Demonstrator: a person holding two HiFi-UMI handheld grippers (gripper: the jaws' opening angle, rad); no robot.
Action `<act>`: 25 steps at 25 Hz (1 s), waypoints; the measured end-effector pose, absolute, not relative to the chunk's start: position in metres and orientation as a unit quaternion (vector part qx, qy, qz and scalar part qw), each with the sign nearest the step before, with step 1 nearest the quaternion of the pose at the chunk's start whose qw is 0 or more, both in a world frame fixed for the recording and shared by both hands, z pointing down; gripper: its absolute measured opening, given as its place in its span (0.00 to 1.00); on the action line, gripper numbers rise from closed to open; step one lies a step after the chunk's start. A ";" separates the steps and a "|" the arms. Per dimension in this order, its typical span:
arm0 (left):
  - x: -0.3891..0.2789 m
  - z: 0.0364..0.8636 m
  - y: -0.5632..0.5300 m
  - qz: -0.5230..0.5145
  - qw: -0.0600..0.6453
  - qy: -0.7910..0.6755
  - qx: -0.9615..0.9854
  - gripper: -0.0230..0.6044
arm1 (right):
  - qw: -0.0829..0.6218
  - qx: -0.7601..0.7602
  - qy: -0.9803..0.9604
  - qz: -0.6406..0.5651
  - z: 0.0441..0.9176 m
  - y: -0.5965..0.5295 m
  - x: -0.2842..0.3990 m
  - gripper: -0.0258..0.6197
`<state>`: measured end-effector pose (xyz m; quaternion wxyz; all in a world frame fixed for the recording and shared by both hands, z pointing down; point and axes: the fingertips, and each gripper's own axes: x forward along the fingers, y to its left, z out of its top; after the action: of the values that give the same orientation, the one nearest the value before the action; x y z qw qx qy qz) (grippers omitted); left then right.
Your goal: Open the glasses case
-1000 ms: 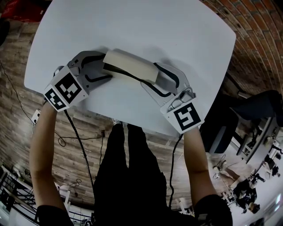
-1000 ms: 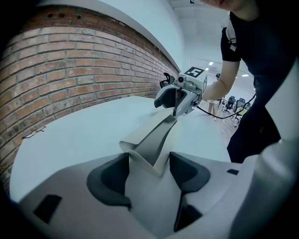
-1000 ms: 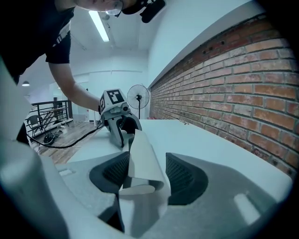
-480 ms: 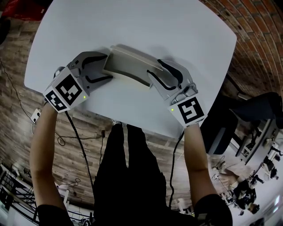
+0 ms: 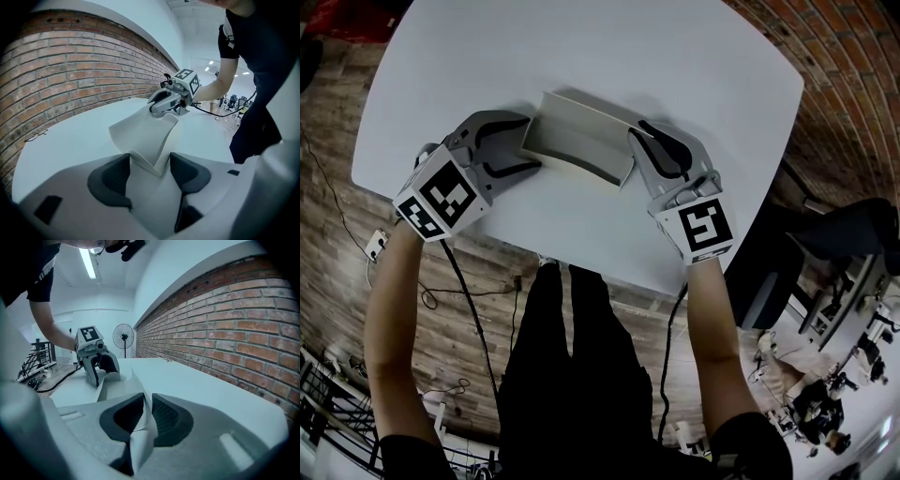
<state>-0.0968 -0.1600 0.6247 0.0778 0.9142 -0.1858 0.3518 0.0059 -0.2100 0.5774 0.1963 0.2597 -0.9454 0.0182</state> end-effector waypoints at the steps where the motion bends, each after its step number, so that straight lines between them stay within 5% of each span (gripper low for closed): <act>1: -0.097 0.624 -0.160 0.351 0.076 -0.186 0.914 0.46 | 0.198 0.259 -0.945 0.017 0.578 -0.210 0.006 0.13; 25: -0.097 0.615 -0.160 0.314 0.057 -0.210 0.924 0.46 | 0.213 0.265 -0.941 -0.004 0.558 -0.172 0.015 0.15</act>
<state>-0.0974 -0.1602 0.6152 0.0571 0.9240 -0.2101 0.3143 0.0150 -0.1716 0.5582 0.2128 0.2647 -0.9406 -0.0042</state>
